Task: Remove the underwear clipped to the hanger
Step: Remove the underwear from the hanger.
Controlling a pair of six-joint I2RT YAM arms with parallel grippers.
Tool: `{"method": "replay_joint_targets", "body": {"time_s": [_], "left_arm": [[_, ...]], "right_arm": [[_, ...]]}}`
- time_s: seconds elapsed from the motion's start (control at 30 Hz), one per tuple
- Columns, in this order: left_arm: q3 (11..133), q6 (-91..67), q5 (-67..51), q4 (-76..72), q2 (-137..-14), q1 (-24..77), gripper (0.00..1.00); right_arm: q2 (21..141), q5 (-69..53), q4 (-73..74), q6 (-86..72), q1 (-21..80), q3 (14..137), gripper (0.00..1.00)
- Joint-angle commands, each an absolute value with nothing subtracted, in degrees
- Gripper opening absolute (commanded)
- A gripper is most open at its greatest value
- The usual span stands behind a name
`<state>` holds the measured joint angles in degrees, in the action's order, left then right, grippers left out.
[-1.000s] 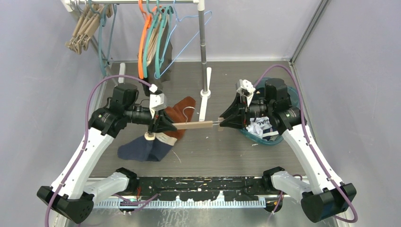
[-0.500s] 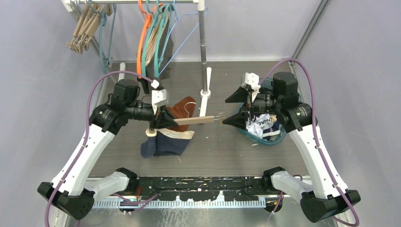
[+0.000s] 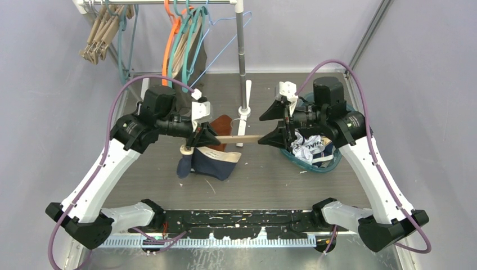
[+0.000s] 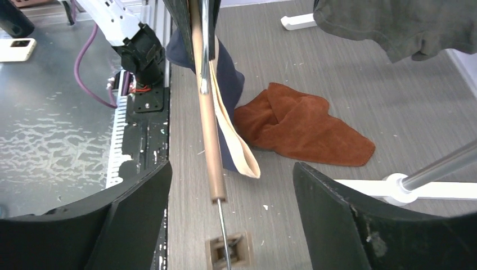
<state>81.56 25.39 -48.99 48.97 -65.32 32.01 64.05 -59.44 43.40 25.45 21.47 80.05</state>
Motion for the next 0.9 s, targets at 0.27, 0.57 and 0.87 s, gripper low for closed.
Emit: {"method": "replay_joint_targets", "body": {"time_s": [0.27, 0.57, 0.87], "left_arm": [[83.7, 26.2, -46.5, 48.7, -66.4, 34.9, 0.0], [83.0, 25.3, -46.3, 47.7, -67.2, 35.1, 0.0], [81.8, 24.7, -45.9, 47.5, -66.9, 35.1, 0.0]], "right_arm": [[66.0, -58.1, 44.7, 28.1, 26.3, 77.3, 0.63], [67.4, -57.0, 44.0, 27.8, 27.9, 76.2, 0.44], [67.1, -54.6, 43.6, 28.9, 28.1, 75.6, 0.08]]}}
